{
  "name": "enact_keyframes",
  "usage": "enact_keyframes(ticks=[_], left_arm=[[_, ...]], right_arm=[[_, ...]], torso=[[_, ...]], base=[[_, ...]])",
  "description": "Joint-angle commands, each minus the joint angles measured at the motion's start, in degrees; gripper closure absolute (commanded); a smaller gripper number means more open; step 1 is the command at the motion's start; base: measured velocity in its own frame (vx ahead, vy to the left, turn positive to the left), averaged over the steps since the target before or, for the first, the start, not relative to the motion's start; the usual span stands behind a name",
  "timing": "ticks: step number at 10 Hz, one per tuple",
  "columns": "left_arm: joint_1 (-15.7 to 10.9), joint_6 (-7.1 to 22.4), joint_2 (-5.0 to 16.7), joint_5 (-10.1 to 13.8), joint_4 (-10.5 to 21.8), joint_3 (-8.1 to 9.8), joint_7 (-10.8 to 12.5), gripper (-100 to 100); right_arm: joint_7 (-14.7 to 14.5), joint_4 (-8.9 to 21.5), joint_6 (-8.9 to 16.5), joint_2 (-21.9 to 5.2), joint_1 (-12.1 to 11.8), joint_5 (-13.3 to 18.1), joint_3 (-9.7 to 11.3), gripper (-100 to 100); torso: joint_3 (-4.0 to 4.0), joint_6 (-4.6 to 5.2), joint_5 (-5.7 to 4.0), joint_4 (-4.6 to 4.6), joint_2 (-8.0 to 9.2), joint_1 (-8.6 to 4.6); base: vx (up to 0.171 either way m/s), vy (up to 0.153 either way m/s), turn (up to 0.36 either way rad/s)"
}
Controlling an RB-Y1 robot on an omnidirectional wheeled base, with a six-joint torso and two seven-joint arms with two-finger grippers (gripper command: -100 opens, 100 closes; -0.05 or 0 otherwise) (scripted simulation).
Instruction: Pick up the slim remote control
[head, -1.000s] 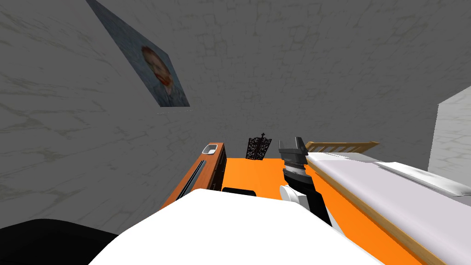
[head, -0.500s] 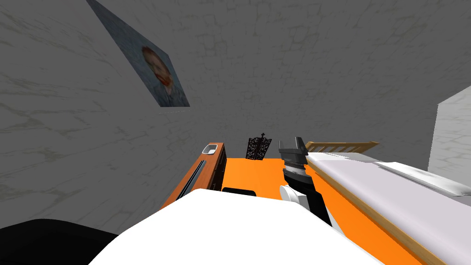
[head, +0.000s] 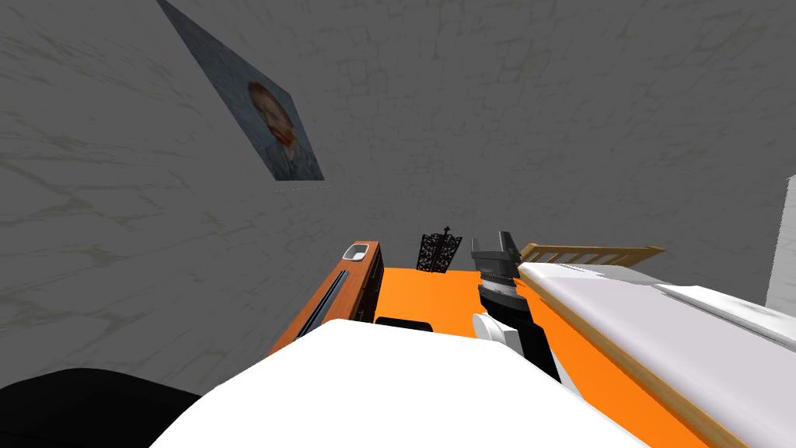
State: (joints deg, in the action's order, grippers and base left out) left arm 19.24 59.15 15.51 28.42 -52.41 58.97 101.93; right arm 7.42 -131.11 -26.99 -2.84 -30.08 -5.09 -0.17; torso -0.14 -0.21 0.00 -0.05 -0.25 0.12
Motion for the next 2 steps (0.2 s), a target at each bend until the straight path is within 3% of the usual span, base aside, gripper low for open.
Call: enact_keyframes(ticks=[1,2], left_arm=[[0.00,0.00,0.00,0.00,0.00,0.00,0.00,100],[0.03,0.18,0.04,0.03,-0.05,0.01,-0.03,0]], right_arm=[[0.00,0.00,0.00,0.00,0.00,0.00,0.00,0],[0.00,0.00,0.00,0.00,0.00,0.00,0.00,0]], torso=[[0.00,0.00,0.00,0.00,0.00,0.00],[0.02,0.03,0.02,0.01,0.04,0.06]], base=[[0.013,-0.017,0.017],[0.000,0.000,0.000]])
